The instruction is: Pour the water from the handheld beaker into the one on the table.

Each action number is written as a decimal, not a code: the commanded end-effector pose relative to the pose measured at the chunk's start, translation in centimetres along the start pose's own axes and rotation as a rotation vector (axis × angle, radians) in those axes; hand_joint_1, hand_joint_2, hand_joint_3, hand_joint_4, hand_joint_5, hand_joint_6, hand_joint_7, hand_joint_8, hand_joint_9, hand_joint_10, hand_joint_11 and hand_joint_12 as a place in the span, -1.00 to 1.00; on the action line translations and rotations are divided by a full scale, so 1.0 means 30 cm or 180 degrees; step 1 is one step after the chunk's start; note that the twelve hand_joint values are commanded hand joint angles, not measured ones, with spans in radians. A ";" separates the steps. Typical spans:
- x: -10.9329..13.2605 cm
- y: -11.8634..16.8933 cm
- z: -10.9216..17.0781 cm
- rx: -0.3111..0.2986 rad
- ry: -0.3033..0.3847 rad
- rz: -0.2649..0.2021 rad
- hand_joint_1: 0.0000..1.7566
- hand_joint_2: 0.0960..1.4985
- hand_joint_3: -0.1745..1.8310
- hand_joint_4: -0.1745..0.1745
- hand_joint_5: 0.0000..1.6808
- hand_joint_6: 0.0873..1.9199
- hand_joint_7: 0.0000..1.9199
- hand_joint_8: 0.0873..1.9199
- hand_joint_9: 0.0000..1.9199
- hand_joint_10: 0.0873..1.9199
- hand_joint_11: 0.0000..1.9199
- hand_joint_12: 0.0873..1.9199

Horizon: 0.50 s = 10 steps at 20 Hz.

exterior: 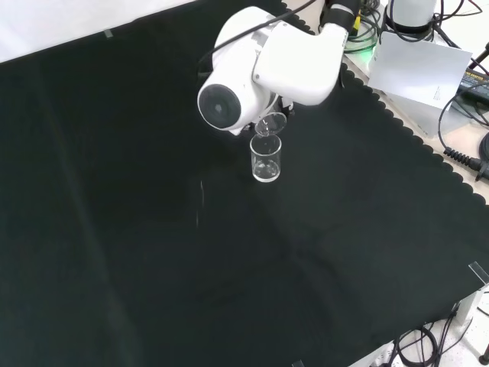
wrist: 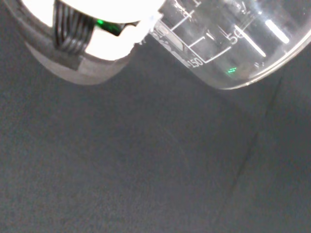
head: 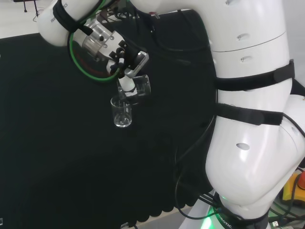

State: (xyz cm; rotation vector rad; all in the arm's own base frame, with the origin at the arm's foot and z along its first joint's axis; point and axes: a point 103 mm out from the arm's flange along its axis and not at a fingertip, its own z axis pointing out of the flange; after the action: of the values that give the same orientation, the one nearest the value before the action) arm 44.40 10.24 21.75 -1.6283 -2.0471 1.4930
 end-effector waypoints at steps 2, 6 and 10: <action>-0.065 -0.002 0.029 -0.0246 0.0035 -0.0110 0.50 0.31 -1.00 -1.00 0.82 -1.00 0.64 -1.00 0.82 -1.00 0.57 -0.42; -0.083 -0.004 0.041 -0.0489 0.0180 -0.0239 0.50 0.31 -1.00 -1.00 0.82 -1.00 0.64 -1.00 0.82 -1.00 0.57 -0.42; -0.099 -0.005 0.064 -0.0826 0.0417 -0.0347 0.50 0.31 -1.00 -1.00 0.82 -1.00 0.64 -1.00 0.82 -1.00 0.57 -0.42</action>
State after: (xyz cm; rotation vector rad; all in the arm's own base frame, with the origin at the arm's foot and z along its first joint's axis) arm 44.42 7.93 22.19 -1.6219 -2.1843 1.3154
